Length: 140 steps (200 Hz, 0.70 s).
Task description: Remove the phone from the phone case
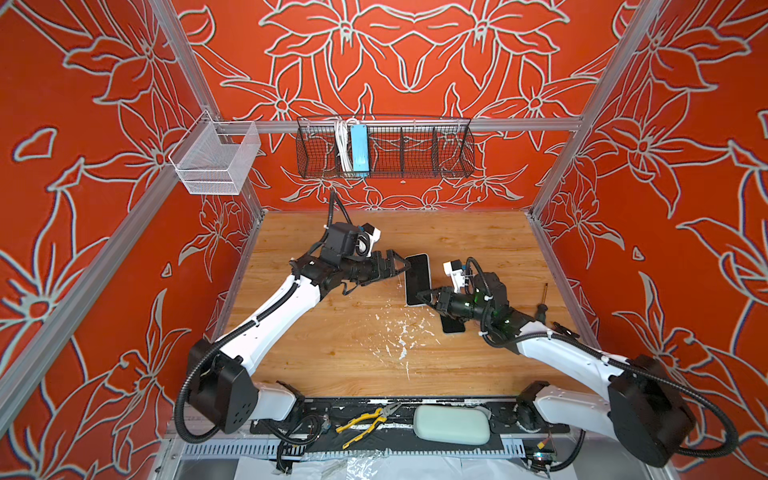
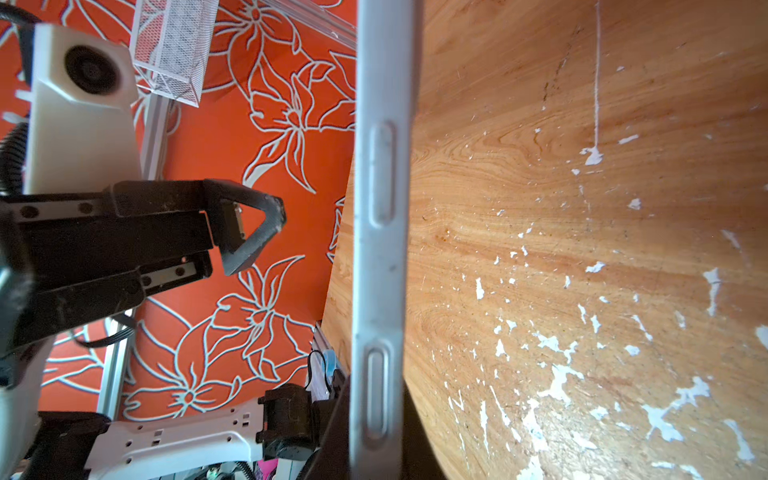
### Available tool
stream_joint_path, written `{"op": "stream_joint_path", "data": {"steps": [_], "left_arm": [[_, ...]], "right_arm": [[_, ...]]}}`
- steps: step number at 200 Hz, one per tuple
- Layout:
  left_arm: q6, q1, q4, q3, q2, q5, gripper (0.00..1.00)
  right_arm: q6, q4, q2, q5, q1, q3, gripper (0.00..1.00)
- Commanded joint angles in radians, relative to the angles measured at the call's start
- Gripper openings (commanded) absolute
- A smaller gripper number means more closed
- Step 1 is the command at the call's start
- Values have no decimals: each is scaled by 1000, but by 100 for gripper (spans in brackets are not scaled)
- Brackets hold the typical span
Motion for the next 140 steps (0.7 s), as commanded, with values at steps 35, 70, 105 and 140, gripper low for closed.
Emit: {"op": "stream_joint_path", "data": {"steps": [35,70,105,140], "left_arm": [[136,63,178,-60,34,251,98],[86,67,329,-123,24,264,98],[4,94,466,-153,34,341,78],[-34,116,535,-173,39,379,73]], "right_arm": [[69,85,-56,-209,-7,98,1],[104,153,-32,-252,-6,114,1],[124,204,-5,-257,-6,115,1],[124,200,-6,-259,-6,116,1]]}}
